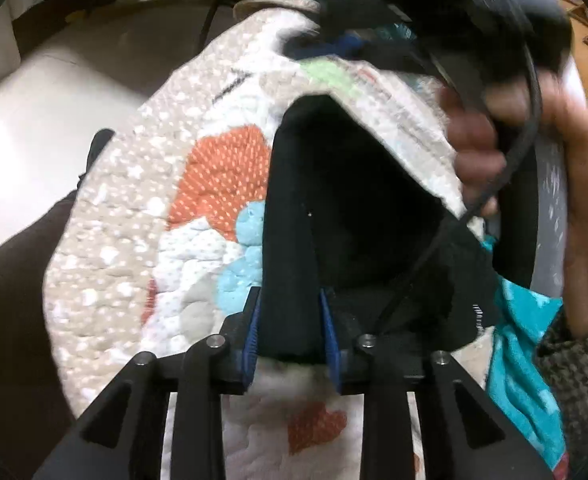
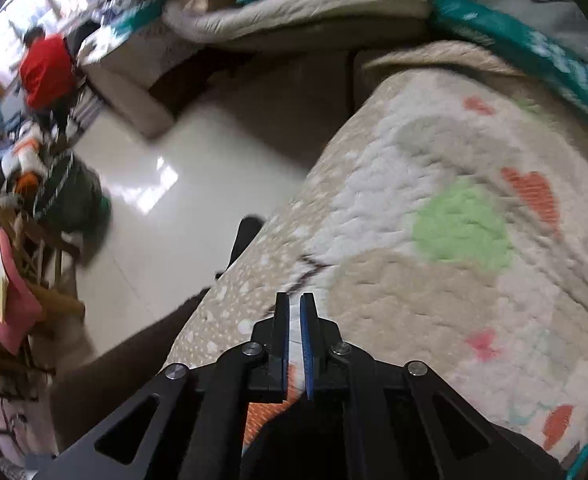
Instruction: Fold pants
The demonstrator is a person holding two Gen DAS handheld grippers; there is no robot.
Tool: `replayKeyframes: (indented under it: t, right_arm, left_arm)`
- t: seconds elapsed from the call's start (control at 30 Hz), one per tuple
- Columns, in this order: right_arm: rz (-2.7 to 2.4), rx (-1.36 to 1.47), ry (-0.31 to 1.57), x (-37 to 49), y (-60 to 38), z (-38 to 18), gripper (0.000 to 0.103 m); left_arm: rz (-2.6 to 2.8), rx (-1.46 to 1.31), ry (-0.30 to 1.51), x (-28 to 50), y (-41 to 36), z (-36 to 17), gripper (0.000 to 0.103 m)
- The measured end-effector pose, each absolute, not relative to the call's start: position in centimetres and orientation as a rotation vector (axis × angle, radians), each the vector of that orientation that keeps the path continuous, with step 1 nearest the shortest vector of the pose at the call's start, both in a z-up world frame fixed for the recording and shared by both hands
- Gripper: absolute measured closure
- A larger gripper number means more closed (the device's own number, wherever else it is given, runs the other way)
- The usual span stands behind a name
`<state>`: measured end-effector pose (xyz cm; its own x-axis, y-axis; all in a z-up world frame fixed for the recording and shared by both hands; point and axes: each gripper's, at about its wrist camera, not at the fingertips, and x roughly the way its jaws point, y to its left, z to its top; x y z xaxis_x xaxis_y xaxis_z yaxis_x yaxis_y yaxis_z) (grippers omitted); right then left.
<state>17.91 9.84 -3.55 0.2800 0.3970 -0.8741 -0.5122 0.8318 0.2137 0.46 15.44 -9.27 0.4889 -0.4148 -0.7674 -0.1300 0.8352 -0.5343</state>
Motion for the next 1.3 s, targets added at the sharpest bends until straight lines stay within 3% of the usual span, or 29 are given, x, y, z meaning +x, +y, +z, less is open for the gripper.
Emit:
replayKeyframes:
  t: [0.07, 0.13, 0.3, 0.47, 0.53, 0.6, 0.7, 0.77, 0.83, 1.03, 1.3]
  right_arm:
    - [0.514, -0.073, 1.087, 17.0, 5.4, -2.2, 0.071]
    - [0.449, -0.046, 1.055, 15.4, 1.1, -1.3, 0.057]
    - [0.378, 0.063, 1.069, 10.2, -6.9, -2.1, 0.057]
    - [0.459, 0.239, 1.153, 6.0, -7.1, -6.5, 0.065]
    - [0.377, 0.167, 1.239, 5.2, -6.5, -9.1, 0.066]
    - [0.327, 0.193, 1.198, 4.1, -7.7, -8.7, 0.068]
    - [0.204, 0.325, 1.104, 1.3, -11.7, -6.5, 0.065]
    - [0.095, 0.449, 1.045, -0.6, -15.0, -5.6, 0.053]
    - [-0.005, 0.59, 0.992, -2.6, -18.3, -5.7, 0.047]
    - [-0.108, 0.702, 0.923, -3.6, -22.4, -7.4, 0.047]
    - [-0.132, 0.756, 0.974, -1.9, -24.2, -10.7, 0.047]
  left_arm:
    - [-0.191, -0.581, 1.028, -0.6, 16.6, -7.6, 0.072]
    - [-0.19, -0.572, 0.997, -1.1, 17.2, -6.3, 0.066]
    - [-0.18, -0.435, 0.951, 0.1, 15.1, -3.8, 0.06]
    - [-0.157, -0.305, 1.029, 3.0, 10.8, -6.2, 0.056]
    - [-0.109, -0.212, 1.096, 3.6, 9.3, -7.7, 0.056]
    - [-0.125, -0.199, 1.124, 3.3, 8.9, -7.4, 0.056]
    - [-0.185, -0.136, 1.061, 3.3, 7.3, -4.1, 0.055]
    - [-0.224, -0.074, 1.035, 4.2, 5.3, -2.5, 0.048]
    - [-0.299, -0.021, 1.025, 5.8, 2.4, -1.1, 0.048]
    - [-0.509, 0.103, 1.018, 11.0, -7.7, -0.2, 0.047]
    - [-0.619, 0.113, 1.176, 17.7, -17.3, -5.1, 0.047]
